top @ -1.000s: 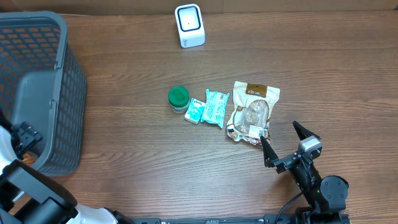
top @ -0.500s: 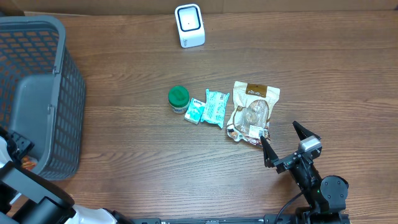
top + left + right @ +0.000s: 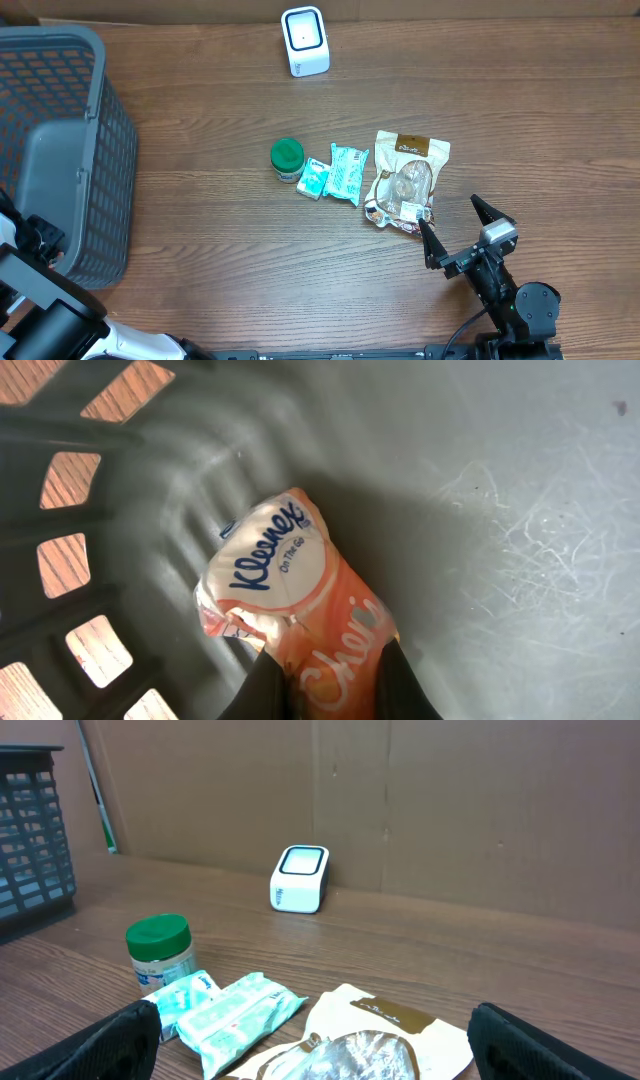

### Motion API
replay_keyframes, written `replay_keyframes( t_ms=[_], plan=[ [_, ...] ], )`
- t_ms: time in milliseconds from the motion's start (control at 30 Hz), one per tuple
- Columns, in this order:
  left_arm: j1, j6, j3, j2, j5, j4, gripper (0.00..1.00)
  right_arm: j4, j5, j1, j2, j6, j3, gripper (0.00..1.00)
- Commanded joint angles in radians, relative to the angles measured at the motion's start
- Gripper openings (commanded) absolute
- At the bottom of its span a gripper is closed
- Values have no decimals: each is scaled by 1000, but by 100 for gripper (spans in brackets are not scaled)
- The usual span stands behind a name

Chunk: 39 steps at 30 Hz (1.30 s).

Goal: Scan the item barcode
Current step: 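Reach into the basket and grasp the orange snack pack with left gripper, then lift the orange pack out and carry it under the scanner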

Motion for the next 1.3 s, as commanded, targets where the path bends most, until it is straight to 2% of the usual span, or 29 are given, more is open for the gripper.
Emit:
replay_keyframes(
  t_ms=[0, 133, 333, 600, 700, 767, 867, 933, 967, 1000, 1100, 1267],
  plan=[
    [4, -3, 3, 39, 44, -21, 4, 5, 6, -2, -8, 4, -10, 100],
    [2, -6, 51, 31, 68, -64, 4, 5, 6, -2, -8, 4, -10, 100],
    [-16, -15, 218, -44, 275, -161, 4, 5, 6, -2, -8, 4, -10, 100],
    [-83, -74, 463, -215, 902, -167, 4, 5, 6, -2, -8, 4, -10, 100],
    [-153, -100, 529, -277, 1049, -148, 4, 5, 6, -2, -8, 4, -10, 100],
    [-227, -100, 552, -320, 1087, -141, 4, 5, 6, -2, -8, 4, -10, 100],
    [-372, -71, 554, -377, 1049, -150, 4, 5, 6, -2, -8, 4, -10, 100],
    [-491, -27, 554, -400, 953, -190, 4, 5, 6, -2, -8, 4, -10, 100],
    [-558, -10, 554, -402, 875, -217, 4, 5, 6, -2, -8, 4, -10, 100],
    [-687, 2, 550, -393, 711, -269, 4, 5, 6, -2, -8, 4, -10, 100],
    [-864, 2, 516, -359, 512, -314, 4, 5, 6, -2, -8, 4, -10, 100],
    [-1075, 1, 411, -251, 457, -268, 4, 5, 6, -2, -8, 4, -10, 100]
  ],
)
